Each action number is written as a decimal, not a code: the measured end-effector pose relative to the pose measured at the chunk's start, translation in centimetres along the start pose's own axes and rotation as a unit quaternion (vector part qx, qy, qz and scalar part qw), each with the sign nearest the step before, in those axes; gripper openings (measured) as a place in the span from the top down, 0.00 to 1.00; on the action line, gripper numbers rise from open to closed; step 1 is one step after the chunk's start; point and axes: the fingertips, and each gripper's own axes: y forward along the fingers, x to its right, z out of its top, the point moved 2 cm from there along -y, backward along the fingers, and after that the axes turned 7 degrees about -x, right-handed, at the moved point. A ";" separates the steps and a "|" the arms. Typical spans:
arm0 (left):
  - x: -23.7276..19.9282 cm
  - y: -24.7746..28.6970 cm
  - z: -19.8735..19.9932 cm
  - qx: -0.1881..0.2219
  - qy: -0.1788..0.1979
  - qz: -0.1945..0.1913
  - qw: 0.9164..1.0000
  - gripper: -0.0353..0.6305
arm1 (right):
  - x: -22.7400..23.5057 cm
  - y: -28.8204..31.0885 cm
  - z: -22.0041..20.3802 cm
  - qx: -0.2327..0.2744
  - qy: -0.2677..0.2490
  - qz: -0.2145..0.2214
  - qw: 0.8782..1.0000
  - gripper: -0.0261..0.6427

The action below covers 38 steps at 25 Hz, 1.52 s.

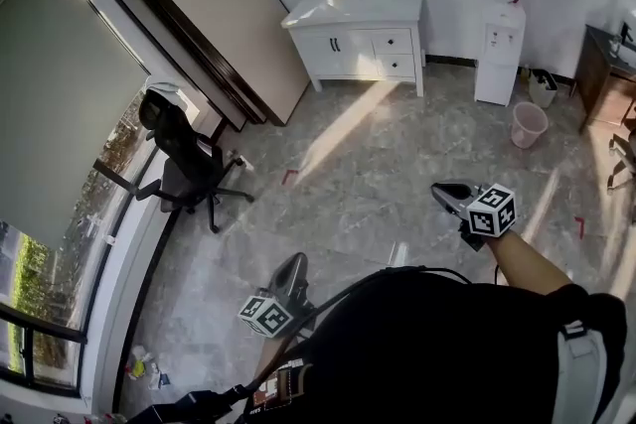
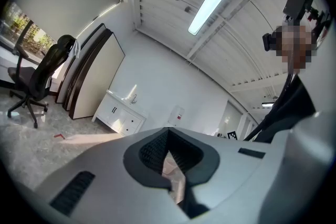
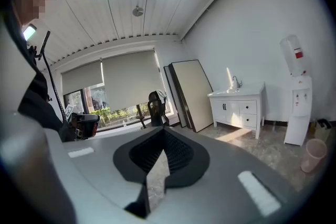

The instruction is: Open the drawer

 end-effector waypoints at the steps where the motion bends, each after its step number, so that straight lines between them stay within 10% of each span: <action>1: -0.3 0.5 0.1 -0.003 0.001 0.003 1.000 0.96 | 0.4 0.4 -0.1 -0.001 0.001 0.002 1.000 0.96; 23: -23.4 7.4 15.3 -0.028 0.011 -0.081 0.996 0.96 | 1.7 21.0 10.2 0.014 0.010 -0.081 0.997 0.96; 38: -34.1 10.0 19.1 -0.024 -0.010 -0.051 0.998 0.96 | 5.5 32.8 12.8 -0.011 0.016 -0.058 0.998 0.96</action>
